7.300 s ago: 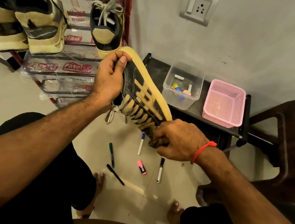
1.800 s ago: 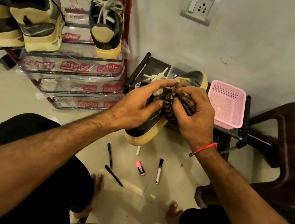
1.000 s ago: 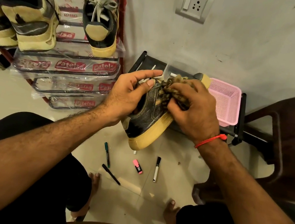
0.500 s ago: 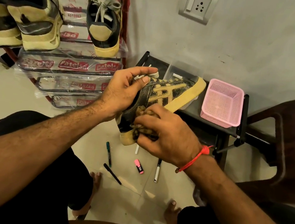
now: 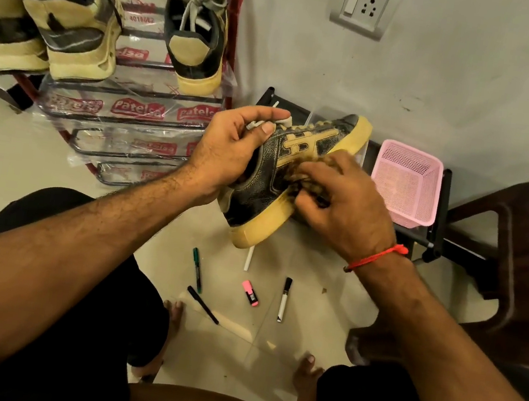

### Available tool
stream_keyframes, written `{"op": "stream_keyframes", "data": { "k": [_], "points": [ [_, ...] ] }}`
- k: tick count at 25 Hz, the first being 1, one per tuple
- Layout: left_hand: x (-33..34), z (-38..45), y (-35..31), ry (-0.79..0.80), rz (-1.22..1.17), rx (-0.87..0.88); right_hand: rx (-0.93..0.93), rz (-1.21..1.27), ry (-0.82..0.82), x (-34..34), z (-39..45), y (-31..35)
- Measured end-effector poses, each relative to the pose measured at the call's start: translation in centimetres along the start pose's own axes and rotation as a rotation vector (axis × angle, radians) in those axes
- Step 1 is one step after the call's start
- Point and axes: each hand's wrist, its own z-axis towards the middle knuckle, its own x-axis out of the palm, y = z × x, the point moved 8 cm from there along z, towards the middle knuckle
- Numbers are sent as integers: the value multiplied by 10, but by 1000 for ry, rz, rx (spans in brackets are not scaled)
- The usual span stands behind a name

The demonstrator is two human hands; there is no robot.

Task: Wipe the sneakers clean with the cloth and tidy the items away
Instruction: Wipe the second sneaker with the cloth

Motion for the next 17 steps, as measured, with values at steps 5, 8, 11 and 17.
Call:
{"op": "stream_keyframes", "data": {
  "k": [5, 8, 11, 17],
  "points": [
    [2, -4, 5, 9, 45, -8, -259, 15, 114, 32, -31, 63],
    [7, -5, 6, 19, 61, -7, -103, -29, -18, 9, -3, 23],
    [9, -6, 8, 21, 96, -8, -84, 53, -46, 6, -5, 17],
    [11, -4, 3, 58, 62, 10, -219, 27, 36, 20, -16, 40]
  ]
}}
